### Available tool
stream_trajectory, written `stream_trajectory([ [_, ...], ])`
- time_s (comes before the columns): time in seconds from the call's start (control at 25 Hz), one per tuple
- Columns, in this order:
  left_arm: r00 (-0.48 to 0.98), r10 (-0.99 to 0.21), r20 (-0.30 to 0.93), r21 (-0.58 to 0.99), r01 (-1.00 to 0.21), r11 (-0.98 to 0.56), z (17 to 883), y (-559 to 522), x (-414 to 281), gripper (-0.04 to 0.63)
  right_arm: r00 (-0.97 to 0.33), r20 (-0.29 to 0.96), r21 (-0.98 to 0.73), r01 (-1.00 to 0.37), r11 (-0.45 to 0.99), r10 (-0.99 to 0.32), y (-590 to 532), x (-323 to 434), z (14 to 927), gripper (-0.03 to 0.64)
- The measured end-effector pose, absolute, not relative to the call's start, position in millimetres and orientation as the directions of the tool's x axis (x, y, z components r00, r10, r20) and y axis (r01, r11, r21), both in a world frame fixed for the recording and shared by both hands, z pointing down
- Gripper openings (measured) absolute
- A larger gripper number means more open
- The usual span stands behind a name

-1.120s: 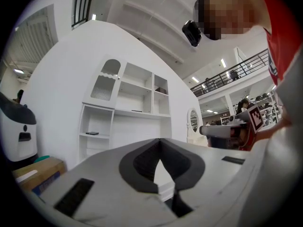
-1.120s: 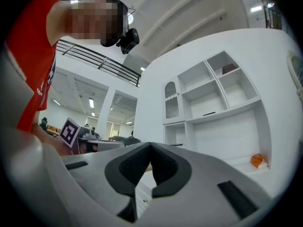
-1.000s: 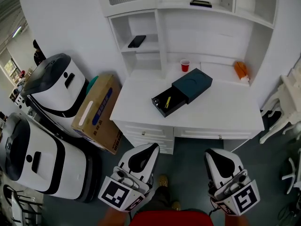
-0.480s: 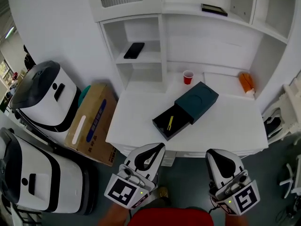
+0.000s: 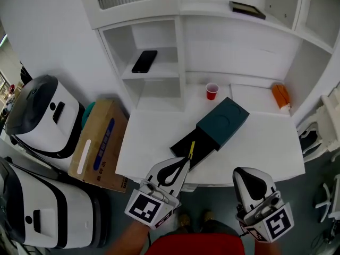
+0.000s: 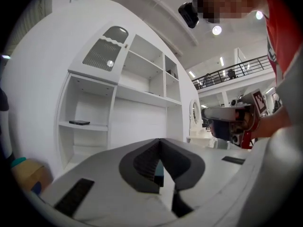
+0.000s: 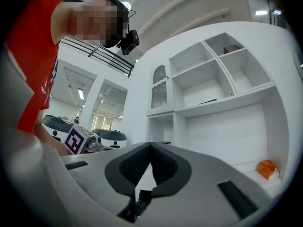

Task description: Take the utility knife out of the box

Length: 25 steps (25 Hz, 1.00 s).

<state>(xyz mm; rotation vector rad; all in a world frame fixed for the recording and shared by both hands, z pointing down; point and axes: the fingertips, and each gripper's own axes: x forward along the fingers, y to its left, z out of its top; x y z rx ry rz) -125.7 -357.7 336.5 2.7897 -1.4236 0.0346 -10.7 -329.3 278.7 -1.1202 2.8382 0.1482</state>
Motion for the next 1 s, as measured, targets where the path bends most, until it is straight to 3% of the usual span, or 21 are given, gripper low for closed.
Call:
stream_trajectory([
  [0.36, 0.508, -0.852, 0.128, -0.022, -0.857, -0.514, 377.1, -406.9, -115.7, 0.014, -0.79, -0.116, 0.059, -0.611, 0.789, -0.603, -364.4, -0.3, 283.5, 0.0],
  [0.56, 0.452, -0.843, 0.291, -0.01, -0.88, -0.475, 422.5, -435.4, -112.3, 0.035, -0.813, -0.114, 0.054, -0.579, 0.813, -0.571, -380.4, 14.5, 286.4, 0.0],
  [0.8, 0.398, -0.717, 0.572, 0.006, -0.877, -0.481, 492.8, -463.3, -110.7, 0.12, -0.823, -0.109, 0.032, -0.563, 0.826, -0.557, -393.8, 28.2, 295.6, 0.0],
  [1.0, 0.334, -0.583, 0.74, 0.026, -0.881, -0.472, 535.1, -476.3, -116.1, 0.134, -0.822, -0.123, 0.009, -0.562, 0.827, -0.557, -401.2, 36.2, 298.0, 0.0],
])
